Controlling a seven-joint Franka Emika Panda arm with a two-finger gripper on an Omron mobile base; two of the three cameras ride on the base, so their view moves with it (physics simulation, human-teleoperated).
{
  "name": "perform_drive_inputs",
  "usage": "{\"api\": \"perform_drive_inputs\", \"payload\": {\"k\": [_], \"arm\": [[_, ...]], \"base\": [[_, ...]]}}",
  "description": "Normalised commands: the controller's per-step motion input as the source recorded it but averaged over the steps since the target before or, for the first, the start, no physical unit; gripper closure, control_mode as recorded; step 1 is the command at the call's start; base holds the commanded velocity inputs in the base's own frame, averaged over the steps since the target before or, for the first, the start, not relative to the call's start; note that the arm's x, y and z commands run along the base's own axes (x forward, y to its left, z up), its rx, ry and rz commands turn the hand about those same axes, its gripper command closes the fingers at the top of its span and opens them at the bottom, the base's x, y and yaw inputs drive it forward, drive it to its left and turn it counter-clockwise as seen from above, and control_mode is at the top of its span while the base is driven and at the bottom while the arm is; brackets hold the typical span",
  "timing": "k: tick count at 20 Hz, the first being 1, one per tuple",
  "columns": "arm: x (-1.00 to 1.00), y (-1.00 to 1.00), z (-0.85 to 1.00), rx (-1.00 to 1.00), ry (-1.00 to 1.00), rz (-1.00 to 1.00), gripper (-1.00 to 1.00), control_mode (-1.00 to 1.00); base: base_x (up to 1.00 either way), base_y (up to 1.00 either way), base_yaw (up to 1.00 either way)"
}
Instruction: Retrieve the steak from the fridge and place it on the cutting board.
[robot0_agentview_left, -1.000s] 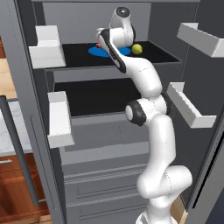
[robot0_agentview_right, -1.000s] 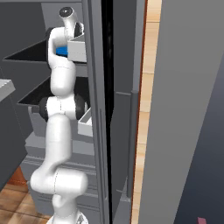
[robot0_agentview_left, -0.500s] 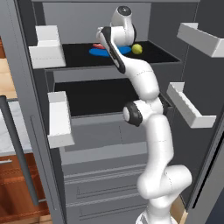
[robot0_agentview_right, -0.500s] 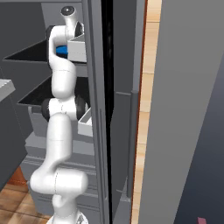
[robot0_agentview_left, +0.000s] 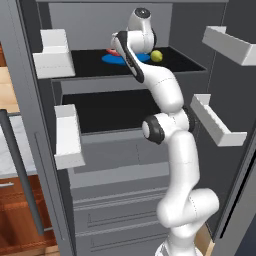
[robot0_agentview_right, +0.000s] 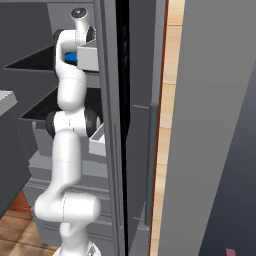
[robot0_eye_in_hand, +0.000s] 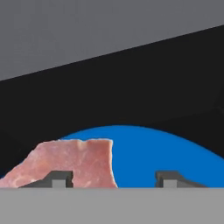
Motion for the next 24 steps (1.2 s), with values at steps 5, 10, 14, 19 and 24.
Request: {"api": "perform_drive_inputs", "payload": {"k": [5, 10, 14, 19, 24], "arm": [[0.00, 0.05, -0.57, 0.03, -0.02, 0.00, 1.00, -1.00], [0.00, 0.00, 0.00, 0.00, -0.03, 0.00, 1.00, -1.00], [0.00, 0.00, 0.01, 0.00, -0.12, -0.01, 1.00, -1.00], [0.00, 0.00, 0.13, 0.00, -0.30, 0.00, 1.00, -1.00], [0.00, 0.00, 0.00, 0.00, -0.18, 0.00, 1.00, -1.00]], "base": [[0.00, 0.00, 0.00], [0.00, 0.00, 0.00], [0.00, 0.00, 0.00], [0.00, 0.00, 0.00], [0.00, 0.00, 0.00]]}}
